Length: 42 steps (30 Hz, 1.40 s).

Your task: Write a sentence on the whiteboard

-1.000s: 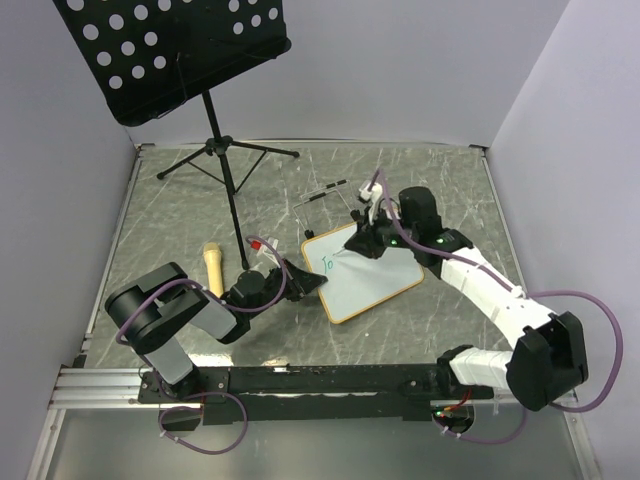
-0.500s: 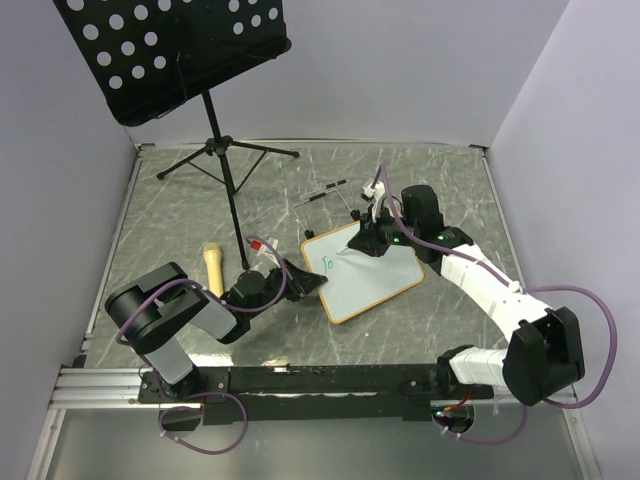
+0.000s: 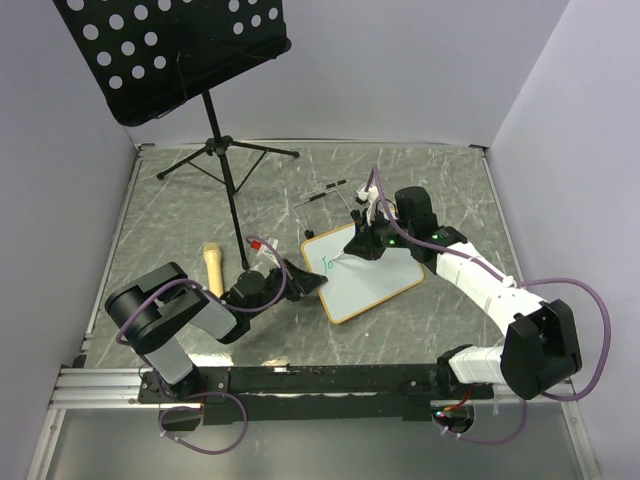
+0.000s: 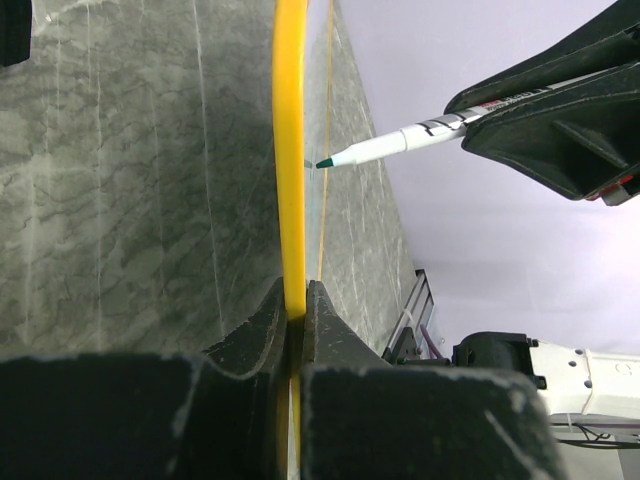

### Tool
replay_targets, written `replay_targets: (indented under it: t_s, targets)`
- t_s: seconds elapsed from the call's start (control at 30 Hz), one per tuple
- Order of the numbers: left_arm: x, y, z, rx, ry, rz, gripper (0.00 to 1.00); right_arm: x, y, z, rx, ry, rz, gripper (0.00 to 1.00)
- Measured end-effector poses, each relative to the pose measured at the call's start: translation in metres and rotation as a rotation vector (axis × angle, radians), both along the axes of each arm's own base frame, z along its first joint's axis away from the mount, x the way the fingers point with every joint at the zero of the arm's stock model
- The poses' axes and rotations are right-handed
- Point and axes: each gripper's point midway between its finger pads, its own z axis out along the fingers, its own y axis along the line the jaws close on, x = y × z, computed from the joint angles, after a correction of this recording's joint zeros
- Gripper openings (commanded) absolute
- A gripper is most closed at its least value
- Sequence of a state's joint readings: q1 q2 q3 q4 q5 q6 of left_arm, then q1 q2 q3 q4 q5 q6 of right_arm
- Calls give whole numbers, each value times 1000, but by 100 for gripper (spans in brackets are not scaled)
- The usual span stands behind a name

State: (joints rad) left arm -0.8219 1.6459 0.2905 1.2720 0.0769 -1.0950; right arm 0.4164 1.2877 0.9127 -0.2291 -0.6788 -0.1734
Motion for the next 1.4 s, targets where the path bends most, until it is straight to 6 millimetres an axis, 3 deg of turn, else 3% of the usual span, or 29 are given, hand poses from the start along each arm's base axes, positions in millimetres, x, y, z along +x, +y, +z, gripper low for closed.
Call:
replay_targets:
  t_s: [1.4]
  targets:
    - [0, 1, -2, -9, 26, 9, 1, -4, -4, -10, -36, 25, 8, 0]
